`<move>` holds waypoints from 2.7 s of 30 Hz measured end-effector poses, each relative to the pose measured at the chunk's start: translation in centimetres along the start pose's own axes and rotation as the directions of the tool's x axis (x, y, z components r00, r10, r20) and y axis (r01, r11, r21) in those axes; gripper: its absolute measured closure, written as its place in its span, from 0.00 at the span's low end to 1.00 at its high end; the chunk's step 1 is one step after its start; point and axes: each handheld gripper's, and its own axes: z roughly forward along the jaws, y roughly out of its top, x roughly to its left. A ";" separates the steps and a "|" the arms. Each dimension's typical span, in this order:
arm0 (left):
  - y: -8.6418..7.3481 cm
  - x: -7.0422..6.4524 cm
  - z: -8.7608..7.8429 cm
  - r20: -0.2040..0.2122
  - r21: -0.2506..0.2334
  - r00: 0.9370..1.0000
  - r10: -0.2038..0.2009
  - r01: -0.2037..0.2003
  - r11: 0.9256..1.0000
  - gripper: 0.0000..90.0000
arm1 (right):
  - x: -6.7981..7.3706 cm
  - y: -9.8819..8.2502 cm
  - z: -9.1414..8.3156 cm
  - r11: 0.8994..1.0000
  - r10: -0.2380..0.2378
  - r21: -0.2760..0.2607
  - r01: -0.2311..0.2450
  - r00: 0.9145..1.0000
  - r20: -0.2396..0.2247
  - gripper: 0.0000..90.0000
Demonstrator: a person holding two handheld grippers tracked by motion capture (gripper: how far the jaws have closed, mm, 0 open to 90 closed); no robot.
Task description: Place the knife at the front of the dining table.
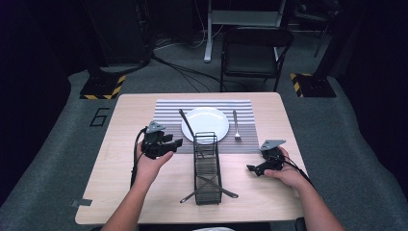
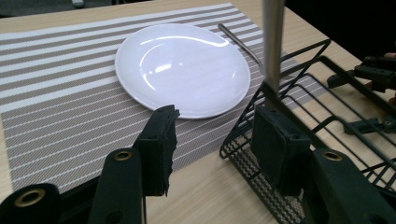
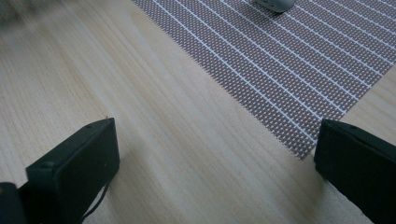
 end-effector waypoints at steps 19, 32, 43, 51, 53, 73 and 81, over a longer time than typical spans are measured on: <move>2.0 -1.8 1.9 0.071 0.002 0.997 0.032 -0.032 0.999 0.58 | 0.0 0.0 0.0 1.000 0.000 0.000 0.000 1.000 0.000 0.00; 2.4 -1.8 3.5 0.091 0.000 0.995 0.030 -0.030 1.000 0.68 | 0.0 0.0 0.0 1.000 0.001 0.000 -0.001 1.000 0.000 0.00; 2.6 -2.0 4.0 0.118 -0.003 0.992 0.050 -0.050 0.999 0.75 | 0.0 0.0 0.0 1.000 0.002 0.001 -0.002 1.000 0.000 0.00; 2.6 -2.3 3.7 0.111 -0.018 0.991 0.072 -0.071 0.997 0.85 | 0.0 0.0 0.0 1.000 0.000 0.000 0.000 1.000 0.000 0.00; 2.6 -2.5 3.6 0.111 -0.019 0.991 0.073 -0.071 0.997 0.86 | 0.0 0.0 0.0 1.000 0.001 0.000 -0.001 1.000 0.000 0.00; 4.2 -4.8 2.1 0.172 -0.020 0.976 0.132 -0.130 0.991 0.92 | 0.0 0.0 0.0 1.000 0.001 0.000 -0.001 1.000 0.000 0.00; 5.2 -4.9 0.7 0.171 -0.016 0.975 0.145 -0.144 0.989 0.92 | 0.0 0.0 0.0 1.000 0.002 0.001 -0.002 1.000 0.000 0.00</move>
